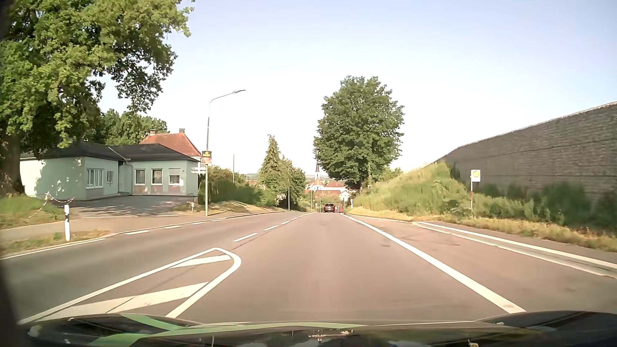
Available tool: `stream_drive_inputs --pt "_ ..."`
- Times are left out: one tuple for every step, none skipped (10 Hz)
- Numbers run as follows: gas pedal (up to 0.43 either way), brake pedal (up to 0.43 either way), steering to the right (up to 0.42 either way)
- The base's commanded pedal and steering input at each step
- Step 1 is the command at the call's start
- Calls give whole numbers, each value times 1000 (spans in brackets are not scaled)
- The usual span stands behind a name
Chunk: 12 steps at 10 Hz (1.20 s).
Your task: Follow the waypoints while adhering to traffic rules and regulations
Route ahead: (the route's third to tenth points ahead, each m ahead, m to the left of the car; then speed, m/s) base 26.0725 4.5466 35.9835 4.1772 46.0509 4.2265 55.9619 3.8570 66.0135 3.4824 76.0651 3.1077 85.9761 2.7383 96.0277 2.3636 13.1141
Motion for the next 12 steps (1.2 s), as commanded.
stream_drive_inputs --pt "0 0 -12" --pt "0 0 -8" --pt "0 0 -5" --pt "0 0 -5" --pt "0 0 -4" --pt "0 0 -4" --pt "0 0 -4" --pt "0 0 -4" --pt "0 0 -4" --pt "0 0 -4" --pt "0 0 -5" --pt "0 0 -4"
